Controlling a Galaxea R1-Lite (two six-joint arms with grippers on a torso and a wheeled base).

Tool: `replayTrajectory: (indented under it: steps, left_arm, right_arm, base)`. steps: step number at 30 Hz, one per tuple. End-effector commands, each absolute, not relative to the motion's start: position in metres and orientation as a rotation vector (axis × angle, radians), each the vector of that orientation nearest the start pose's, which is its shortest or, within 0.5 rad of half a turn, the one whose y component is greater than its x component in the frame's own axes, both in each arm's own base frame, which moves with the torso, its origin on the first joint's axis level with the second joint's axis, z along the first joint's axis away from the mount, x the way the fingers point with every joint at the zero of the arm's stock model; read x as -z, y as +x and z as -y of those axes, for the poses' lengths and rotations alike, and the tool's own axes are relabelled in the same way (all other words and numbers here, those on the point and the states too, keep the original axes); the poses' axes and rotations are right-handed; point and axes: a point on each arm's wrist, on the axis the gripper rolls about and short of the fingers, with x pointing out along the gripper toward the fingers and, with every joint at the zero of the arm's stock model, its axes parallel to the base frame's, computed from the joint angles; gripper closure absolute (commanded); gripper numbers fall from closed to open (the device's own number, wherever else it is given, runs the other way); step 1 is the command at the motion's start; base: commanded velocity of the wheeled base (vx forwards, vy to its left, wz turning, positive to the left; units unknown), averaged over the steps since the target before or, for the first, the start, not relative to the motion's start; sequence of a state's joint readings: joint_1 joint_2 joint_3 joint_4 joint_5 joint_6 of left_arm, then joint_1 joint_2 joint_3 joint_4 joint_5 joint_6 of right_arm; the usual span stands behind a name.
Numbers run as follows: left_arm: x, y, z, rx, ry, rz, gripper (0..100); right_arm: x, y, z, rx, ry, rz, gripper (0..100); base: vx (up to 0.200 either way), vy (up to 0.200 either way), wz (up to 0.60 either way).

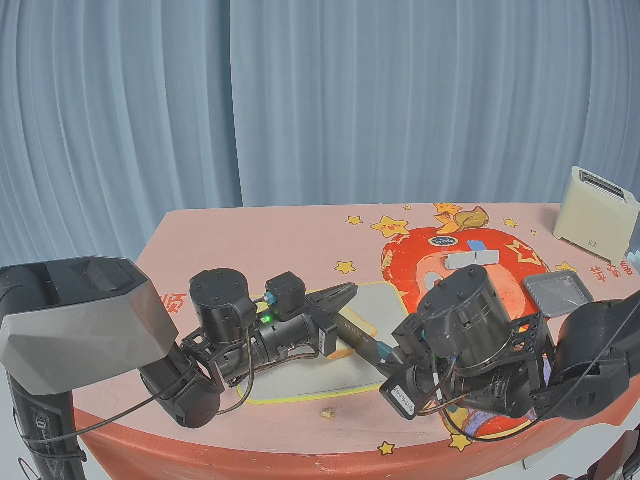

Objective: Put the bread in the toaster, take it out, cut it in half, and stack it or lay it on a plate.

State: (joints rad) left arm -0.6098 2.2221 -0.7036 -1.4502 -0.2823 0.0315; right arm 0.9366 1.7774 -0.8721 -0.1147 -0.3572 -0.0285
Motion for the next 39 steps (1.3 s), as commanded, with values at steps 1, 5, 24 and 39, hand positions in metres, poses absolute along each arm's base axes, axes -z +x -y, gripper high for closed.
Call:
replayTrajectory:
  steps: [1,5,24,39]
  left_arm:
    - [-0.052,0.298,0.216,0.894,0.048,-0.097,100]
    - [-0.054,0.298,0.216,0.894,0.047,-0.089,100]
    - [-0.102,0.301,0.201,0.852,0.017,0.043,100]
    - [-0.057,0.306,0.207,0.860,0.042,-0.085,100]
  right_arm:
    - [-0.132,0.184,-0.237,-0.559,-0.509,-0.630,100]
    - [-0.132,0.184,-0.237,-0.559,-0.508,-0.629,100]
    - [-0.132,0.184,-0.238,-0.559,-0.508,-0.629,100]
    - [-0.131,0.184,-0.238,-0.559,-0.509,-0.630,100]
  base:
    - [0.000,0.000,0.00]
    - [0.000,0.000,0.00]
    - [0.000,0.000,0.00]
    - [0.000,0.000,0.00]
